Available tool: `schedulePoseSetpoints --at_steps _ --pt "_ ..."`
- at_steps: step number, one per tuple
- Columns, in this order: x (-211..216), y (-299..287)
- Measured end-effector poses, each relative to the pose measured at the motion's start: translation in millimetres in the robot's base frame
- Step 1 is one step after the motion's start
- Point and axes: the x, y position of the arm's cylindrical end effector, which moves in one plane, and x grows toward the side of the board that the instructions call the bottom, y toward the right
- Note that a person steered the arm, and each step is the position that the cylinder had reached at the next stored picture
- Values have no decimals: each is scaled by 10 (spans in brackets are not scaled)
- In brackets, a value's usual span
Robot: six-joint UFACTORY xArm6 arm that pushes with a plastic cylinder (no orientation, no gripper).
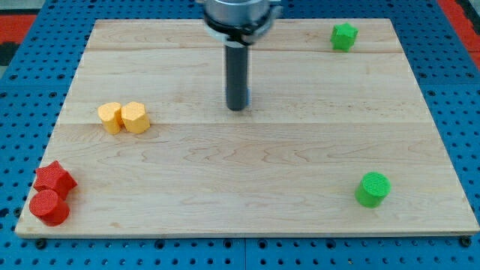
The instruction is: Move the green star diagonal to the blue triangle
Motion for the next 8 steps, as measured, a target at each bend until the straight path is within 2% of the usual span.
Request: schedulePoseSetpoints --at_steps 3,5,6,8 --pt "-1325 486" --pt "-1834 1910" --pt "-1778 2316" --pt "-778 1178"
